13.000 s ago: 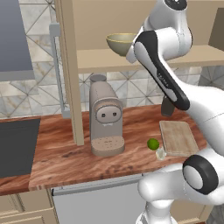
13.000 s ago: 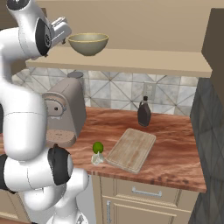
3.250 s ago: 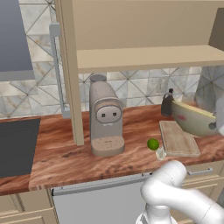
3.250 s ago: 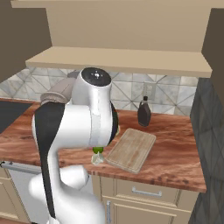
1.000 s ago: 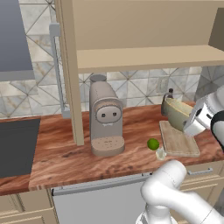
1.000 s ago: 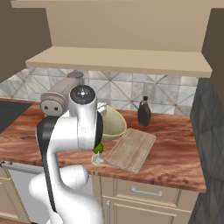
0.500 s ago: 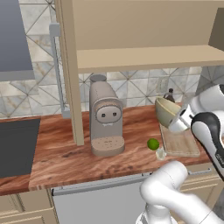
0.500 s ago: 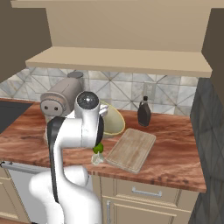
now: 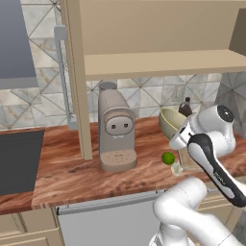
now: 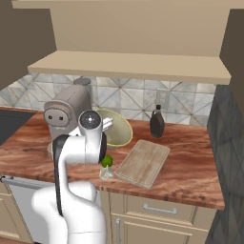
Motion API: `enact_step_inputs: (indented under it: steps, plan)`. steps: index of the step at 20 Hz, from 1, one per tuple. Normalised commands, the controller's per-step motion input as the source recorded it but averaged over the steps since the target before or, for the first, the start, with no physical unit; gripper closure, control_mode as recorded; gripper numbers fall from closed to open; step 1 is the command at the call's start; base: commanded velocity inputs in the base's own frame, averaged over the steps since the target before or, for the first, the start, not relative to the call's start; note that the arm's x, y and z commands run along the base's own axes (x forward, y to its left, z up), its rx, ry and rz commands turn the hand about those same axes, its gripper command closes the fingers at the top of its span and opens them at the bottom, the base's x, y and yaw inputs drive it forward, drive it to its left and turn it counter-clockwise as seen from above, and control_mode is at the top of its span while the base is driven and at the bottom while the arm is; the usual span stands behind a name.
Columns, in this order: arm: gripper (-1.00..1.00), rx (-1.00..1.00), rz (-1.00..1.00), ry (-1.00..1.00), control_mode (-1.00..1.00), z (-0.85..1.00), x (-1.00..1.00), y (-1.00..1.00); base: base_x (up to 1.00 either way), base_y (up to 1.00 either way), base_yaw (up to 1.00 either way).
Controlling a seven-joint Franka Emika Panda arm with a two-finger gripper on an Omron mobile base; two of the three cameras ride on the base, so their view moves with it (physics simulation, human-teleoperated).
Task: Open the cabinet. Place the bowl and condiment on the counter. Then place the lime and garlic on the cutting board.
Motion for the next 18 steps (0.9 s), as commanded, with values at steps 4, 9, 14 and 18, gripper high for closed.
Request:
enact_step_inputs:
  steps: [4, 9, 14, 18]
  plan:
    - [1.0, -0.17, 0.26, -0.13, -1.0, -0.16, 0.42, -0.18, 0.0, 0.0, 0.0]
    - [1.0, -0.16, 0.25, -0.08, -1.0, -0.06, 0.45, -0.17, 0.0, 0.0, 0.0]
    - [1.0, -0.16, 0.24, -0.01, -1.0, 0.0, 0.35, -0.22, 0.0, 0.0, 0.0]
    - [1.0, -0.14, 0.19, 0.0, -1.0, 0.07, 0.18, -0.24, 0.0, 0.0, 0.0]
